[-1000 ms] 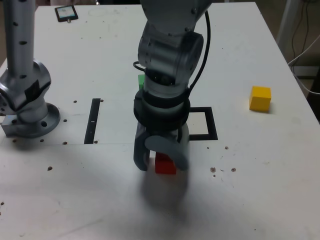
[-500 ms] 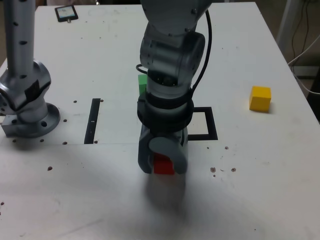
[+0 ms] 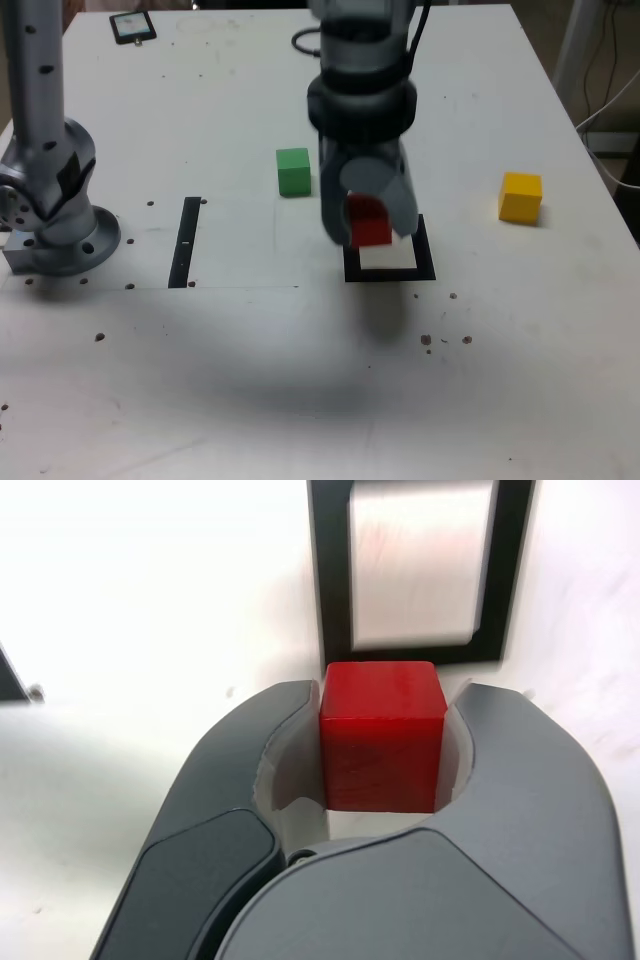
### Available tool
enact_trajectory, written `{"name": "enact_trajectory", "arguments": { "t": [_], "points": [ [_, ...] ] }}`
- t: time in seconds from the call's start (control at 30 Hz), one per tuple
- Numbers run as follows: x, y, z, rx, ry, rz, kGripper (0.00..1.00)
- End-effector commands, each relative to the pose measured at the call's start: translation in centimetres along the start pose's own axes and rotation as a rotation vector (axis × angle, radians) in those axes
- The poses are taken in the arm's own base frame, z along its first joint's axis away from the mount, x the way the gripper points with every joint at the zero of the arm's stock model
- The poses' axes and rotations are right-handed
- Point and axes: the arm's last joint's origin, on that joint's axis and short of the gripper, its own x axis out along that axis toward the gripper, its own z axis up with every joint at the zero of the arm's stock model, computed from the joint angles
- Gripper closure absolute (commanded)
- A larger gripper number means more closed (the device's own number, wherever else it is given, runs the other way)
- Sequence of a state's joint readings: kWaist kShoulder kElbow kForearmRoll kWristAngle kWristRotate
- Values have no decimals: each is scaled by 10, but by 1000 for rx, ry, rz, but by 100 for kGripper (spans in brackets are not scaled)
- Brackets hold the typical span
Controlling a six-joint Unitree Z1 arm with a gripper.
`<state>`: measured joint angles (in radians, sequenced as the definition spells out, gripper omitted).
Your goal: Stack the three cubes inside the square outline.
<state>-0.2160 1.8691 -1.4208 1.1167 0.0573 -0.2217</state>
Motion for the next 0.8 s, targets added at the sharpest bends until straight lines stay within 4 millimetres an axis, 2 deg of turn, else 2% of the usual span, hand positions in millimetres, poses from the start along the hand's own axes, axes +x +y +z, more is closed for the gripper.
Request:
{"name": "enact_trajectory", "arguments": {
  "t": [0.0,0.23,0.77],
  "points": [
    [2,4,2,-4,3,4,80],
    [22,16,15,-13,54,14,80],
    [50,18,34,7,94,16,75]
  ]
}}
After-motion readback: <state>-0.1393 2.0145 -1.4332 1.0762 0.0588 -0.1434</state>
